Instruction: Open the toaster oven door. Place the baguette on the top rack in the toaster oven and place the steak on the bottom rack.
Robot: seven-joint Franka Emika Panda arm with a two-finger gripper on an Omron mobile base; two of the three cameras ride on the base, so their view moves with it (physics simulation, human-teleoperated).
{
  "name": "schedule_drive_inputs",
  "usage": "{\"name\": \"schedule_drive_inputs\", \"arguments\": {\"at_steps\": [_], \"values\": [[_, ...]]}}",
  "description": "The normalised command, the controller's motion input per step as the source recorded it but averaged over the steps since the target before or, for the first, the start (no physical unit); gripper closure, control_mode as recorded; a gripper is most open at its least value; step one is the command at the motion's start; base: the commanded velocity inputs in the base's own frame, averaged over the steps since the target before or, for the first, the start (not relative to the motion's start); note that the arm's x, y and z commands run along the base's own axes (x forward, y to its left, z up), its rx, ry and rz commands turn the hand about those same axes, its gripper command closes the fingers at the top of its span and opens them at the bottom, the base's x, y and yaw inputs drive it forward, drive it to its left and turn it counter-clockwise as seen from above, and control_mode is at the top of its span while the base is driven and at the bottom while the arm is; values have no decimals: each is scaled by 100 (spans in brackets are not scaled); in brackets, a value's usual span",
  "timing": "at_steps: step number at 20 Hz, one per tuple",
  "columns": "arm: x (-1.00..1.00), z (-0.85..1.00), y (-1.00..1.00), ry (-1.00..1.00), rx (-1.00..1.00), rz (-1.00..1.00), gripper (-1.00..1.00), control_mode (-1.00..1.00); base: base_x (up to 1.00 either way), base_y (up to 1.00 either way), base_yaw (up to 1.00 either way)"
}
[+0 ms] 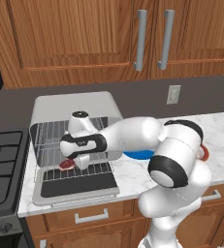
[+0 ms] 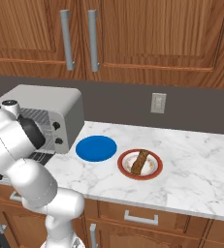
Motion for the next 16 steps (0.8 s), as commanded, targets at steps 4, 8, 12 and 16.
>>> {"name": "schedule_drive_inputs", "arguments": {"at_steps": [4,8,12,16], "values": [[-26,25,0,0,0,0,-100,-100,0,0,0],[-34,25,0,0,0,8,-100,-100,0,0,0],[-40,13,1,0,-1,28,-100,-100,0,0,0],[-38,1,5,0,-3,41,-100,-100,0,0,0]]}}
